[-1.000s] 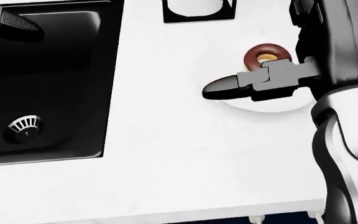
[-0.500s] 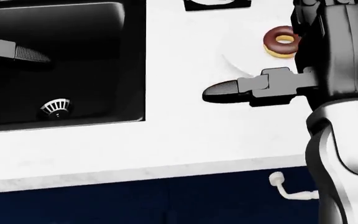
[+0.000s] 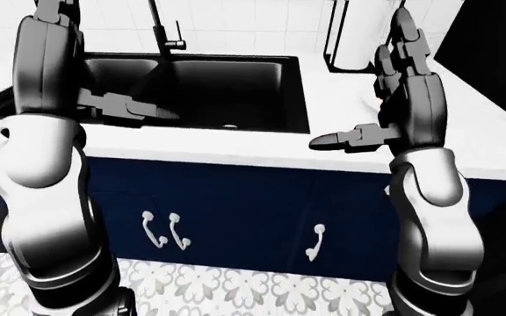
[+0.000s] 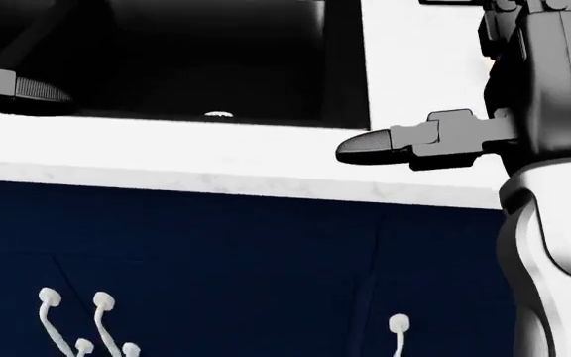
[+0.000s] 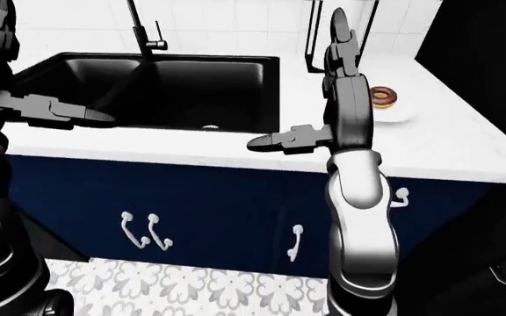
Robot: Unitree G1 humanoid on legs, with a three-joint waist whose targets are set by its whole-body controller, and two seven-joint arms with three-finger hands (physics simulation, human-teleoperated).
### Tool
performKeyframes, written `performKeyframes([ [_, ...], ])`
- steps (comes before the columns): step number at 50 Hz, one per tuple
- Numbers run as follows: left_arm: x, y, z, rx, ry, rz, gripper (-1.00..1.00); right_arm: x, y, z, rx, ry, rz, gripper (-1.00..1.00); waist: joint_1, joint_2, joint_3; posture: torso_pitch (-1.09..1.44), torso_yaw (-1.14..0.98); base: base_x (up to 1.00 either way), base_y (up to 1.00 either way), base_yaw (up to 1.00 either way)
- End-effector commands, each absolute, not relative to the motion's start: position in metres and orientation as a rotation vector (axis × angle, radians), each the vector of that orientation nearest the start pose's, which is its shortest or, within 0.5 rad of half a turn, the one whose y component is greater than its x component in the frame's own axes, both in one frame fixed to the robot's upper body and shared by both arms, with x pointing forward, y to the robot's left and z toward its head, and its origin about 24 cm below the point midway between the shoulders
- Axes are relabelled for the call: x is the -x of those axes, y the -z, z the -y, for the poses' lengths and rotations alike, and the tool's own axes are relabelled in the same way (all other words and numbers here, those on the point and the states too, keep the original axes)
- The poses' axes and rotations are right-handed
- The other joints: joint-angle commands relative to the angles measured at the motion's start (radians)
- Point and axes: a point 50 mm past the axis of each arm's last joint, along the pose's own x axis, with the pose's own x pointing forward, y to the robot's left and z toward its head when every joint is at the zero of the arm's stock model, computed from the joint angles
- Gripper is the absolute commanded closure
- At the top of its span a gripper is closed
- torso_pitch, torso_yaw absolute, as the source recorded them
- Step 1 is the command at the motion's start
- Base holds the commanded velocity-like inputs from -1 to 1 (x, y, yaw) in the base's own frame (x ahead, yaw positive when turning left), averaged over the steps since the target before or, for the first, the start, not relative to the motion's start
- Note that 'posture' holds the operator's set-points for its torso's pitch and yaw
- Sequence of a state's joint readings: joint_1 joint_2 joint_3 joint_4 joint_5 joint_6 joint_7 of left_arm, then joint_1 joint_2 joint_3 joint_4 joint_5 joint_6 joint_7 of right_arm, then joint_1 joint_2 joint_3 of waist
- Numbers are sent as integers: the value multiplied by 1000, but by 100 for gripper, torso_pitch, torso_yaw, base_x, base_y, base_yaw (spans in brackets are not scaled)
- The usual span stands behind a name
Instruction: Place the pastries on the plates.
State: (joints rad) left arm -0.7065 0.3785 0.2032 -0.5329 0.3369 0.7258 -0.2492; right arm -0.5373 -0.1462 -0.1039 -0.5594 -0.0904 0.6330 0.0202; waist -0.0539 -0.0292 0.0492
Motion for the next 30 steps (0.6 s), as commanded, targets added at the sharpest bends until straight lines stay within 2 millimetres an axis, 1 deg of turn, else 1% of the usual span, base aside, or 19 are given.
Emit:
performKeyframes([
  [1,-263,-317,-205,-517,-239,581,-100,-270,-265,151,179,23,554,-100,6,-3,-19,2,-12,0,25,0],
  [3,-263,-317,-207,-505,-241,578,-100,-268,-265,151,176,20,557,-100,5,19,-15,2,-12,0,25,0],
  [5,-262,-317,-209,-488,-244,583,-100,-267,-264,151,173,21,558,-100,-3,56,-12,2,-12,0,26,0],
  [6,-261,-317,-211,-485,-248,582,-100,-267,-264,151,176,18,557,-100,-8,82,-12,2,-12,0,25,0],
  [7,-261,-316,-212,-481,-252,580,-100,-266,-264,151,176,18,558,-100,-10,123,-21,2,-12,0,26,0],
  [8,-260,-315,-213,-475,-251,578,-100,-266,-265,151,175,18,560,-100,-10,123,-22,2,-12,0,26,0],
  [9,-260,-315,-213,-473,-252,580,-100,-266,-265,151,177,17,561,-100,-6,110,-12,2,-12,0,25,0],
  [10,-260,-314,-213,-466,-251,578,-100,-265,-265,151,176,14,562,-100,-13,109,-5,2,-12,0,25,0],
  [13,-261,-308,-216,-446,-259,577,-100,-266,-259,149,174,6,556,-100,-12,72,-8,2,-12,0,25,0],
  [16,-259,-300,-220,-437,-275,564,-100,-266,-259,146,173,-16,554,-100,-16,47,-4,2,-12,0,26,0],
  [18,-257,-298,-221,-437,-279,558,-100,-267,-259,145,173,-20,554,-100,-20,28,-9,2,-12,0,25,0],
  [19,-258,-298,-221,-437,-282,558,-100,-268,-258,144,173,-21,554,-100,-21,15,-11,2,-12,0,26,0],
  [20,-258,-298,-221,-434,-281,559,-100,-268,-258,144,171,-22,554,-100,-22,-3,-15,2,-12,0,26,0],
  [21,-258,-298,-220,-442,-279,558,-100,-268,-258,143,171,-25,554,-100,-21,-33,-27,2,-12,0,25,0],
  [22,-259,-298,-218,-445,-266,560,-100,-267,-258,143,170,-25,556,-100,-30,-4,-13,2,-12,0,25,0],
  [24,-259,-299,-217,-434,-263,565,-100,-267,-258,144,172,-22,556,-100,-15,-16,-25,2,-12,0,25,0],
  [25,-259,-299,-217,-436,-262,565,-100,-267,-258,145,171,-22,556,-100,-13,-12,-31,2,-12,0,25,0],
  [27,-260,-298,-217,-436,-262,562,-100,-266,-258,146,172,-20,556,-100,-6,4,-27,2,-12,0,25,0],
  [30,-259,-298,-217,-438,-258,558,-100,-267,-257,146,171,-21,556,-100,-10,46,-10,2,-11,0,25,0],
])
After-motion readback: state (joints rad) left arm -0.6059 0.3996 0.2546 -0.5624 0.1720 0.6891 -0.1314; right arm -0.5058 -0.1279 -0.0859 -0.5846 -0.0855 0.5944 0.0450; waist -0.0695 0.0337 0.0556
